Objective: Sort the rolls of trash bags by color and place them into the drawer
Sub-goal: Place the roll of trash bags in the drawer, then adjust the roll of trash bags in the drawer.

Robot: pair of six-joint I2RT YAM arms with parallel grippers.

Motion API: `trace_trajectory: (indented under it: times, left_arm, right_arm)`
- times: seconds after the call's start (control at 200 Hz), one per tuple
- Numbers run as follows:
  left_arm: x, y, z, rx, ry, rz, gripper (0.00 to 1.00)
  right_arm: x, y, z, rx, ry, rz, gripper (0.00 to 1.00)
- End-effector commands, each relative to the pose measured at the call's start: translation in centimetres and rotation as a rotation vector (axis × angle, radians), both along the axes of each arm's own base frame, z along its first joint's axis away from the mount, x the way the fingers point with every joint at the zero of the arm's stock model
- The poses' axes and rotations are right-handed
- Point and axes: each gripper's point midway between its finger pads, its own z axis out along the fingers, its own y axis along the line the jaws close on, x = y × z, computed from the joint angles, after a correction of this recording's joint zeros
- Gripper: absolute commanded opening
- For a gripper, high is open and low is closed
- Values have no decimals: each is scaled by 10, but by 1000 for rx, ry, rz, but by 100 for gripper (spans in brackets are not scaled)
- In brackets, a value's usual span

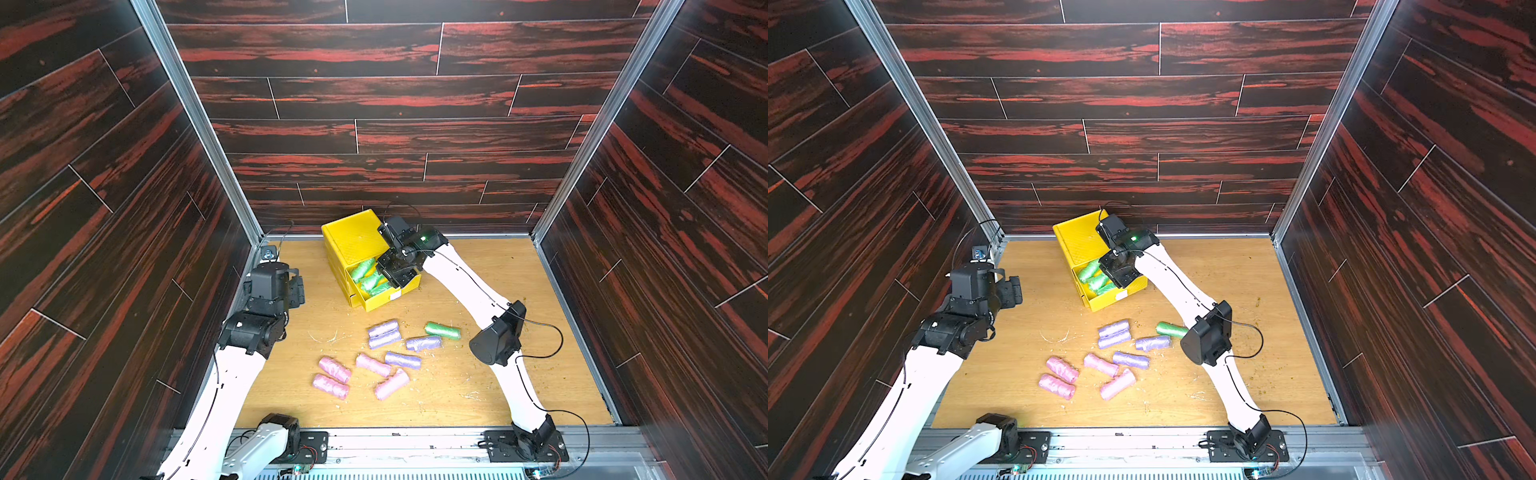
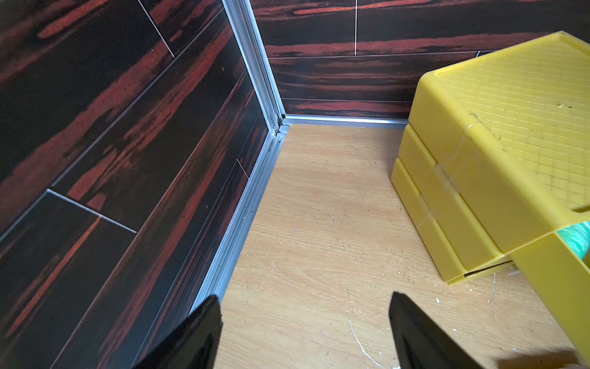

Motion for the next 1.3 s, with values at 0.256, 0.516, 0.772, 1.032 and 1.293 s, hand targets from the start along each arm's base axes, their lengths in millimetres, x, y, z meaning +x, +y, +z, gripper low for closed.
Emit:
trace_trajectory:
  times: [0.256,0.516,0.772,1.032,1.293]
  left_arm:
    - [-3,3,3,-13,-20,10,86]
    - [-3,3,3,-13,-18,8,86]
    - [-4,3,4,-13,-23,11,86]
    - [-5,4,5,-14,-29,13,86]
    - [-6,4,5,-18,-30,9,86]
  right_arm:
    - [15,13,-5,29,-40,16,40]
    - [24,25,-13,55,-60,24,39]
    - [32,40,-12,103,-92,33,39]
    - [39,65,-2,194,-140,42,37]
    - [41,69,1,214,-151,35,40]
